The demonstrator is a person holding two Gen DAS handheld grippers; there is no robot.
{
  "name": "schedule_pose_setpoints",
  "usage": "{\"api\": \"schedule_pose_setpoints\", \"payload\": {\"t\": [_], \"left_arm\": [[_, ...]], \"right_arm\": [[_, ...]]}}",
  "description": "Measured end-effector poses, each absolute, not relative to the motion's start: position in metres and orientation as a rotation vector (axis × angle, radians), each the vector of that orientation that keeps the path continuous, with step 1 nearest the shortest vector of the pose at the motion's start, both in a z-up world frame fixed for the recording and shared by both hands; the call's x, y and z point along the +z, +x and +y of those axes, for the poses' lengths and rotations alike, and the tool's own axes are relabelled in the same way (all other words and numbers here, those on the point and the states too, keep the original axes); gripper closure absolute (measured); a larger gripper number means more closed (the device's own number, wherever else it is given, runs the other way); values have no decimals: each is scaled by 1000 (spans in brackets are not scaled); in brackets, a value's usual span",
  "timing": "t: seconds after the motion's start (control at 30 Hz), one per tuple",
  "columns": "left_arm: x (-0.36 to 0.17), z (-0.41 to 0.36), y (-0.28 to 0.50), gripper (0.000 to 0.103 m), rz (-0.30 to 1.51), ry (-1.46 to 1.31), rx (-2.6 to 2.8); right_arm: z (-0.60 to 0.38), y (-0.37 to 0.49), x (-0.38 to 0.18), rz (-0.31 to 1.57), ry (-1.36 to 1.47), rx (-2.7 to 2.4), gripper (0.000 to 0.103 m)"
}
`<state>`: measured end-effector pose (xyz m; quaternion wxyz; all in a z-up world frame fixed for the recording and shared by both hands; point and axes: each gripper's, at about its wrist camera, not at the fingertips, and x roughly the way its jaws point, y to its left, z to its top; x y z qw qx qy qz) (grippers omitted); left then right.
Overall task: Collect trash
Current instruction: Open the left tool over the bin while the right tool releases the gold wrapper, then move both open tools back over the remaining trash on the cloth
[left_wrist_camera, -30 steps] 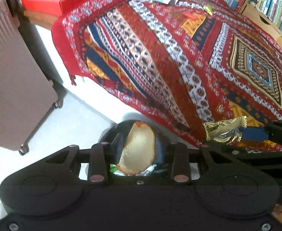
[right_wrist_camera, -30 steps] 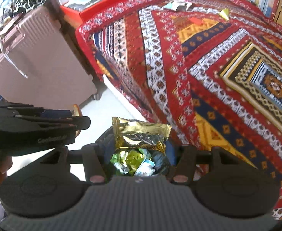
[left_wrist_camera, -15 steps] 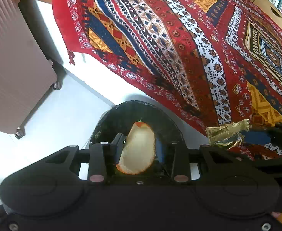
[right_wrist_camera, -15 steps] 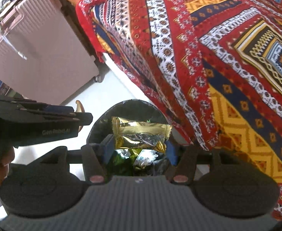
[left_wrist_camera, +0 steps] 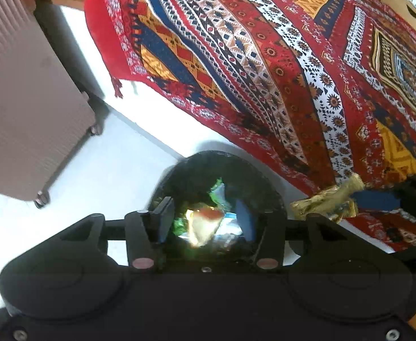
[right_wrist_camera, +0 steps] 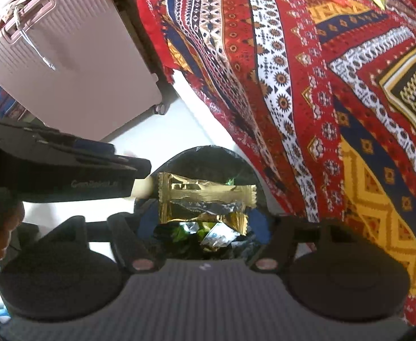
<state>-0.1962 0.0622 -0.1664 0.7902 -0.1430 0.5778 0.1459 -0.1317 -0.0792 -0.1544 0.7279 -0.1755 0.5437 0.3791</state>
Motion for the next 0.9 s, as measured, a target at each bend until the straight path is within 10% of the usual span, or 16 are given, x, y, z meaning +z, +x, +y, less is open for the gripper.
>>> {"api": "schedule_pose_setpoints", "payload": {"t": [0.9], "left_arm": [[-33,72,-134,30,998,-221,288]], "right_arm": [[-110,-69,-35,1026,-295,686,17]]}}
